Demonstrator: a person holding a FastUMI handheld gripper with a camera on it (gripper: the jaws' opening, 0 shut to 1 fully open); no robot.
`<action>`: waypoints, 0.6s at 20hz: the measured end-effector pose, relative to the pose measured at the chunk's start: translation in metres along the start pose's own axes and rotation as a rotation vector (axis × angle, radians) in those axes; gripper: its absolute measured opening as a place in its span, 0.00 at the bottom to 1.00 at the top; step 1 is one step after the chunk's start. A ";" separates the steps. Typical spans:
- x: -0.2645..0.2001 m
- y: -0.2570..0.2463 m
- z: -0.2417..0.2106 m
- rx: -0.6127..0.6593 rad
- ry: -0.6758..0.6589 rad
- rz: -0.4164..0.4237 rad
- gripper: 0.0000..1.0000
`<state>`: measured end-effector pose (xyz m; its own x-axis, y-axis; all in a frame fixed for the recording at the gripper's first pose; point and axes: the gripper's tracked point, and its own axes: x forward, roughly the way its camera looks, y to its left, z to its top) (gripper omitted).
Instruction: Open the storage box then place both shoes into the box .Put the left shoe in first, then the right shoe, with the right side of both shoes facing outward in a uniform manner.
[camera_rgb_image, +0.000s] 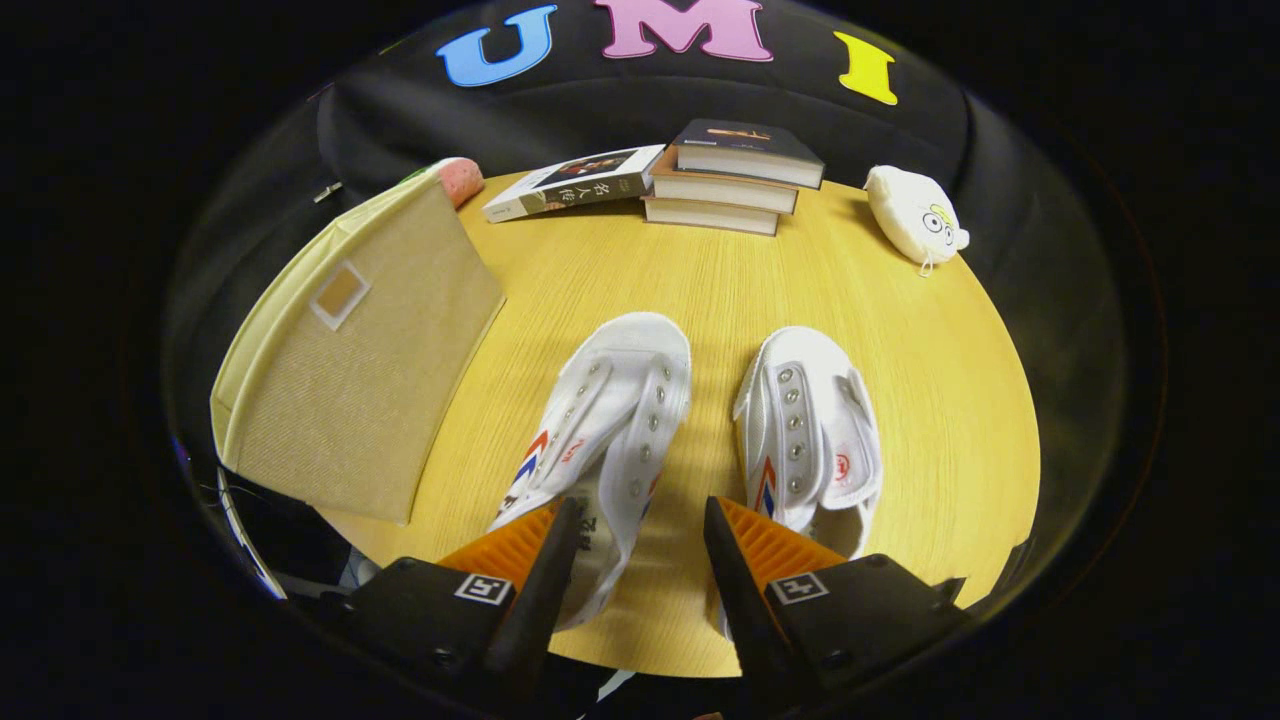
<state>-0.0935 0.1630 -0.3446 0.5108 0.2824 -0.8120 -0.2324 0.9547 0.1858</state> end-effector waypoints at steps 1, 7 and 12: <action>0.007 -0.003 0.007 0.016 -0.021 -0.018 0.73; 0.033 0.002 0.012 0.140 -0.051 -0.060 0.42; 0.028 0.002 0.015 0.276 0.025 -0.046 0.07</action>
<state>-0.0676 0.1745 -0.3587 0.4945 0.2390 -0.8357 0.0266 0.9568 0.2894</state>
